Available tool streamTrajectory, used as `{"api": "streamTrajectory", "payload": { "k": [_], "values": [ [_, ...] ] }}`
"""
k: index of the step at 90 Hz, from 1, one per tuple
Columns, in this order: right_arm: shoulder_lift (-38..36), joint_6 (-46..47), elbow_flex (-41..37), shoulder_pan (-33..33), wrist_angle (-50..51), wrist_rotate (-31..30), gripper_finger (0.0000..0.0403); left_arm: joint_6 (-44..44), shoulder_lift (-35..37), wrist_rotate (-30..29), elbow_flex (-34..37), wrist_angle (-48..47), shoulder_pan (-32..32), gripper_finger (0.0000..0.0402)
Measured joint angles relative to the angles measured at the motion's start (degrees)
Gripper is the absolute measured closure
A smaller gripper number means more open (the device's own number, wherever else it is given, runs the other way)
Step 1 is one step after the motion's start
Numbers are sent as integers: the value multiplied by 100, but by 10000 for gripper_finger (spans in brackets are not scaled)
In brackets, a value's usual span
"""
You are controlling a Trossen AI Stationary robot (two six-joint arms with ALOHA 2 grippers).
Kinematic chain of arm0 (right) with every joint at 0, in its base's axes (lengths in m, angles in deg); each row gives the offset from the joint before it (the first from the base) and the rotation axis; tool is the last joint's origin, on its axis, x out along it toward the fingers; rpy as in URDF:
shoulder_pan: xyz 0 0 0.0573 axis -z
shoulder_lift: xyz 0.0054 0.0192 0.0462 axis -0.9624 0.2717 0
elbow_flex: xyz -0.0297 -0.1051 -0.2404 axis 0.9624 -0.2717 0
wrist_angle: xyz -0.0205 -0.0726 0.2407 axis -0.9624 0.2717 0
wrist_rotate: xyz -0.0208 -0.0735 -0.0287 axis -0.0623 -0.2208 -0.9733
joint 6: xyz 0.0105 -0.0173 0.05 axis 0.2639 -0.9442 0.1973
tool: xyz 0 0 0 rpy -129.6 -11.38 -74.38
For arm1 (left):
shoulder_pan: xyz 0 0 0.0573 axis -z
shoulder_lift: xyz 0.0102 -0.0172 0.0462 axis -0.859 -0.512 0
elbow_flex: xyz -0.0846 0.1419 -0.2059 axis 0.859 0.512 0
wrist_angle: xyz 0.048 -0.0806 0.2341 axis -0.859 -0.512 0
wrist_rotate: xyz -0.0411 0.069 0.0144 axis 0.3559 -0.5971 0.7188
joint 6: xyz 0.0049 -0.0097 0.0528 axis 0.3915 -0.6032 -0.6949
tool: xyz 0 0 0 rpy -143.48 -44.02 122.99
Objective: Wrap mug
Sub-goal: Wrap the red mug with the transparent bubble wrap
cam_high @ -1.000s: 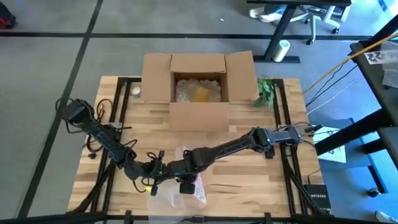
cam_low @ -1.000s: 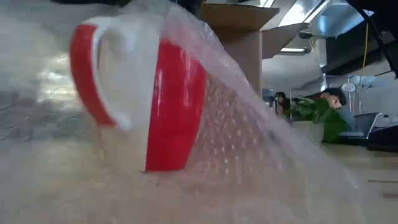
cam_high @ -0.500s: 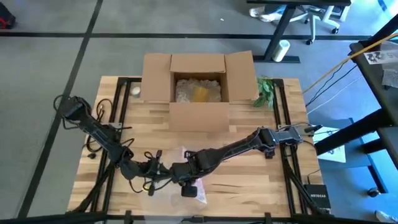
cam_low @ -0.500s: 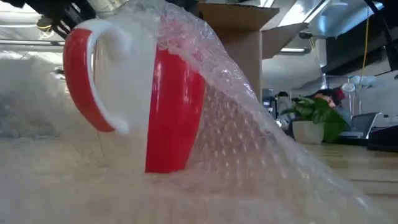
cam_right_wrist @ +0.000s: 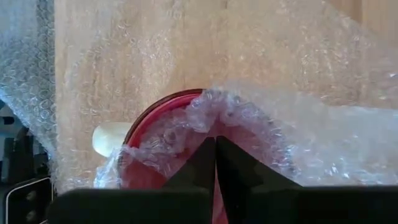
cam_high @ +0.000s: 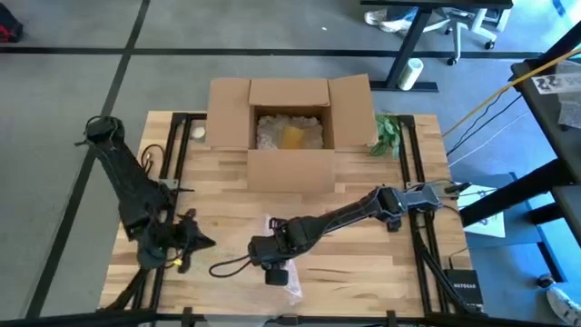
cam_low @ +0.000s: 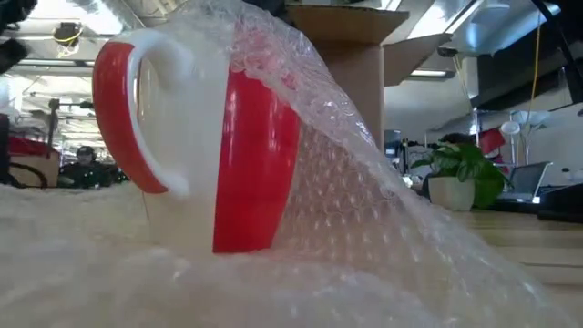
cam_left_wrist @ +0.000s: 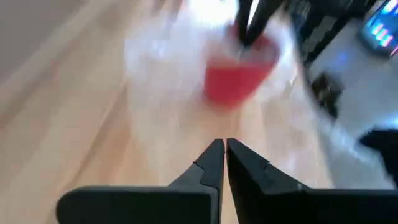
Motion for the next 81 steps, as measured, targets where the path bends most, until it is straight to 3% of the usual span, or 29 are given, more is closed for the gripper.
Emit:
{"api": "streamTrajectory", "payload": {
  "k": [7, 15, 32, 52, 71, 81],
  "values": [
    [0, 0, 0, -2, -7, 0, 403, 936, -209, 532, -47, -774, 221, 401],
    [0, 0, 0, 1, -9, 1, 403, 1383, -515, 1138, -56, -1110, 399, 401],
    [0, 2, 0, 1, -144, 1, 403, 1485, -1236, 2254, -57, -658, 616, 401],
    [0, 2, 0, 1, -151, 2, 403, 1494, -2262, 2308, -60, 862, 800, 401],
    [0, -3, 0, -1, -160, 56, 403, 1531, -3263, 1963, -294, 1989, 725, 401],
    [-2, -4, 0, -2, -157, 61, 403, 859, -3508, 1554, -359, 2578, 532, 401]
  ]
}}
